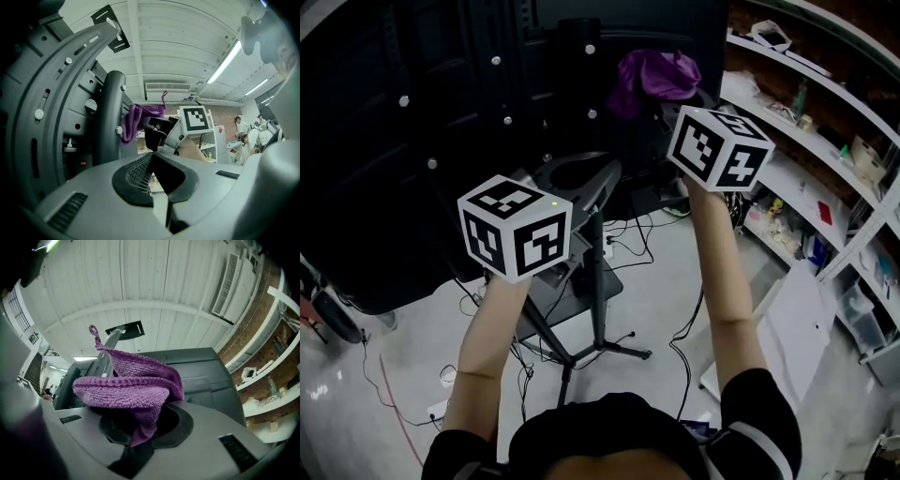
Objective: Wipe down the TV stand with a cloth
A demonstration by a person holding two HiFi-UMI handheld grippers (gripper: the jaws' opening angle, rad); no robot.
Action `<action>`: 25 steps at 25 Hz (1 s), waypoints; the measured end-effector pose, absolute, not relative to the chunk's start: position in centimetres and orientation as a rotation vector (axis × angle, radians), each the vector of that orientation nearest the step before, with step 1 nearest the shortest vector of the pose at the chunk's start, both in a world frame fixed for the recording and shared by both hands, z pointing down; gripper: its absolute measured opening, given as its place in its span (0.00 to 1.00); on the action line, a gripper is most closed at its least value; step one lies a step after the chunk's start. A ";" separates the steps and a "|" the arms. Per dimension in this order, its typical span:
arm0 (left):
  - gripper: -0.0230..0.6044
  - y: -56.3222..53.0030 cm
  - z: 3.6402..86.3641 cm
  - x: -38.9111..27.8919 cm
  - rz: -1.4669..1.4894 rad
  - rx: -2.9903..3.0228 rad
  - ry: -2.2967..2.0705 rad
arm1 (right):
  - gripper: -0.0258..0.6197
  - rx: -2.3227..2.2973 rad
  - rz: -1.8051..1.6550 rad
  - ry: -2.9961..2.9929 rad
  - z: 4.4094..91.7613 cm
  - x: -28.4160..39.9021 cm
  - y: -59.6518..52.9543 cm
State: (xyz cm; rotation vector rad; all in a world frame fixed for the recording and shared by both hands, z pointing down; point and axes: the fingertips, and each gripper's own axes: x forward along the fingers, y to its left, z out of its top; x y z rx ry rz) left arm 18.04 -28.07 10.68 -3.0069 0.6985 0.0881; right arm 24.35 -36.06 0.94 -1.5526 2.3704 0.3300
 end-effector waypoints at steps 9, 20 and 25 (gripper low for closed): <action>0.05 -27.9 11.2 16.3 0.077 -3.005 0.746 | 0.14 -1.548 0.315 2.393 1.1 21.3 -38.2; 0.05 -27.7 11.9 17.4 0.067 -3.030 0.707 | 0.14 -1.646 0.331 2.332 1.5 24.0 -38.8; 0.05 -27.8 12.2 18.3 0.054 -3.042 0.687 | 0.14 -1.724 0.286 2.269 1.9 27.3 -39.7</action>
